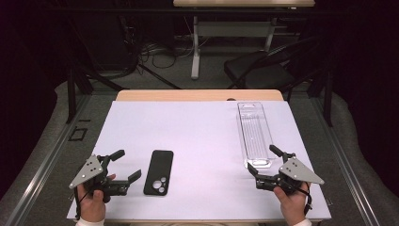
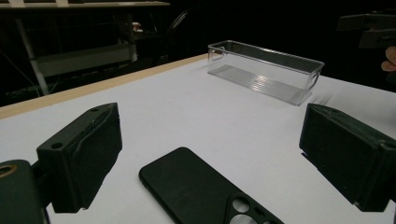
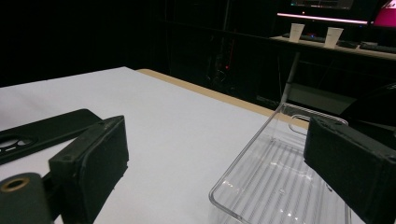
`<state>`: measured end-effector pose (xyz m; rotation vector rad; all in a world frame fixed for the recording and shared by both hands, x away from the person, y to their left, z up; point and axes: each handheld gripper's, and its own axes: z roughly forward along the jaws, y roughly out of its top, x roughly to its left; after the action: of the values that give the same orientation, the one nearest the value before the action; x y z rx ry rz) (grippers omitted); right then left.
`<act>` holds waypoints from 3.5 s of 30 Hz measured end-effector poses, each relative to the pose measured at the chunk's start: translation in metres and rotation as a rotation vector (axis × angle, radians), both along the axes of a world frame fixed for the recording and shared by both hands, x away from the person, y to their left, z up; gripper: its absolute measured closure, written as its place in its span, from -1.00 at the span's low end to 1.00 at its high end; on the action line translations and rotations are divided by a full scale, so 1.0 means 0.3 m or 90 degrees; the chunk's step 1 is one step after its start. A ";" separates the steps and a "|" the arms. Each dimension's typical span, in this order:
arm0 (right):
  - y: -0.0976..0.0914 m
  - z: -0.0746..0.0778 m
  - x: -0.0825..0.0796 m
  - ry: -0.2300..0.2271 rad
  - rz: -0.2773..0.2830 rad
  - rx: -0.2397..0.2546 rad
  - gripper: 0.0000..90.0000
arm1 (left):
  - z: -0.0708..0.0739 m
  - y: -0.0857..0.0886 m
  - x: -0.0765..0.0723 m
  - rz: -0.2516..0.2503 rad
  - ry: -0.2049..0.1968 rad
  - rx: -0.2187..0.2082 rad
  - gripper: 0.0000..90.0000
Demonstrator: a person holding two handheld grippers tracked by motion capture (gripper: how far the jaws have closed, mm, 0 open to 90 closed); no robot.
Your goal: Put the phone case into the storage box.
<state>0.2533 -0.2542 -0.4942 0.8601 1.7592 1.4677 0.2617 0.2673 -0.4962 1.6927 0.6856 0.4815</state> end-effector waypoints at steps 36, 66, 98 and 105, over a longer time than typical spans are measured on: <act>0.023 -0.012 -0.023 0.010 0.015 -0.024 -0.87 | 0.081 -0.074 0.057 0.013 0.119 0.055 -0.99; 0.027 -0.016 -0.022 0.016 0.024 -0.023 -0.87 | 0.137 -0.175 0.147 0.043 0.214 0.062 -0.99; 0.026 -0.025 -0.024 0.026 0.032 -0.029 -0.87 | 0.010 -0.285 0.159 0.070 0.275 0.171 -0.64; 0.027 -0.030 -0.024 0.030 0.032 -0.033 -0.87 | -0.041 -0.303 0.144 0.050 0.267 0.211 -0.25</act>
<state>0.2462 -0.2460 -0.5032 0.8354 1.8582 1.4385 0.3048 0.1764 -0.5084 2.1152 1.0206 0.3067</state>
